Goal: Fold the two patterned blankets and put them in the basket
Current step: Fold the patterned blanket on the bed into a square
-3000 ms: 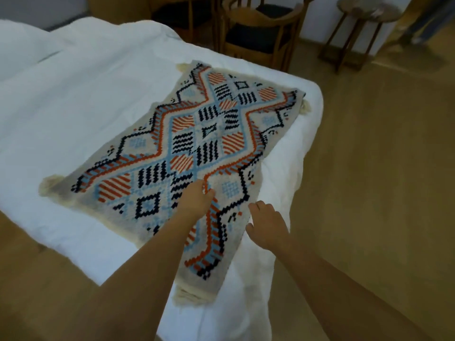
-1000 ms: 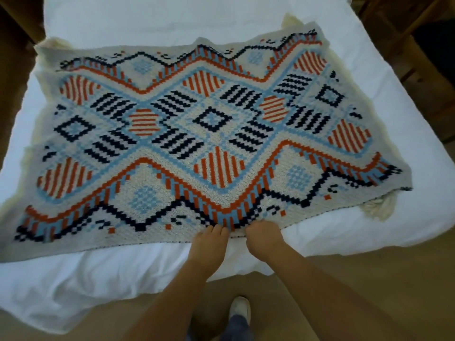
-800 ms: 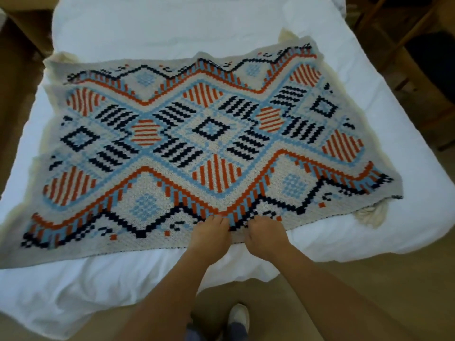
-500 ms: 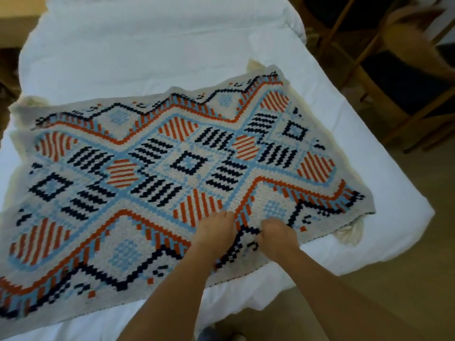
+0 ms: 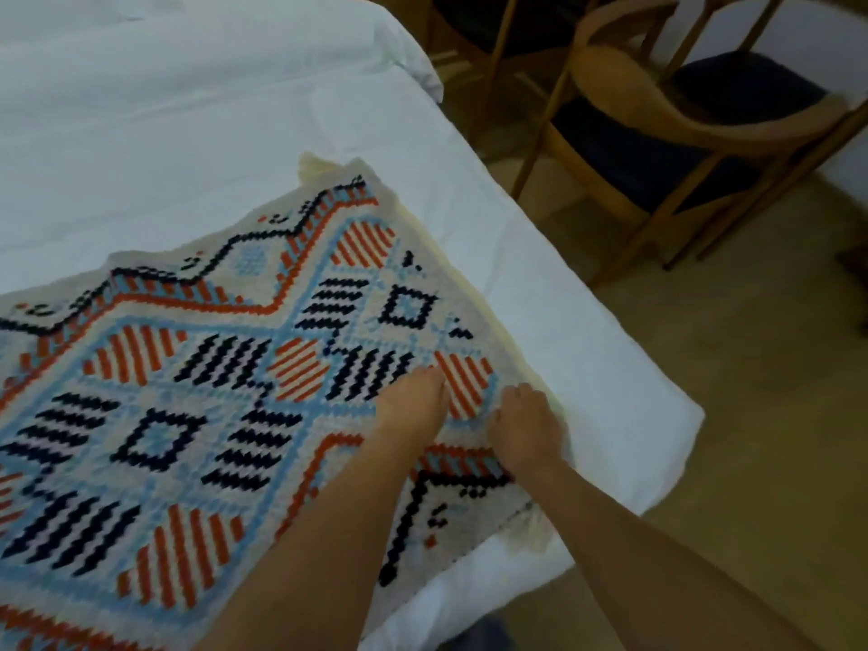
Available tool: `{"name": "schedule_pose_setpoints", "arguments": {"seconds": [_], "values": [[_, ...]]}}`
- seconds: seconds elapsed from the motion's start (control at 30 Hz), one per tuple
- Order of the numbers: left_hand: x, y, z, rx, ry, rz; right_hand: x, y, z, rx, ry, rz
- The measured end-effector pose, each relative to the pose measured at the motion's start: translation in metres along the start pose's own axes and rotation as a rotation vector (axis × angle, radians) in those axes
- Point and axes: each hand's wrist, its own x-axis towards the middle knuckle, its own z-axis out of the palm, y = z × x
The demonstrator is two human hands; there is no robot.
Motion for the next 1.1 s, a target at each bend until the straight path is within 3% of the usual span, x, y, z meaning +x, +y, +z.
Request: {"name": "schedule_pose_setpoints", "arguments": {"seconds": [0.17, 0.27, 0.47, 0.63, 0.77, 0.9, 1.0, 1.1], "values": [[0.061, 0.064, 0.022, -0.007, -0.115, -0.028, 0.042, 0.074, -0.007, 0.153, -0.158, 0.242], [0.075, 0.087, 0.034, -0.002, -0.17, -0.002, 0.05, 0.091, 0.001, 0.29, -0.308, 0.288], [0.084, 0.11, 0.05, 0.01, -0.255, -0.02, 0.061, 0.091, 0.009, 0.506, -0.336, 0.394], [0.083, 0.107, 0.05, -0.138, -0.221, -0.17, 0.061, 0.074, 0.006, 0.563, -0.248, 0.206], [0.068, 0.089, 0.037, -0.35, -0.213, -0.332, 0.039, 0.038, 0.009, 0.568, -0.397, -0.005], [0.039, 0.051, 0.022, -0.362, -0.093, -0.395, 0.01, -0.003, 0.016, 0.491, -0.477, -0.174], [0.012, 0.003, 0.016, -0.467, 0.031, -0.489, -0.019, -0.037, 0.023, 0.517, -0.445, -0.261], [-0.012, -0.031, 0.013, -0.571, 0.106, -0.554, -0.046, -0.062, 0.034, 0.545, -0.407, -0.245]]}}
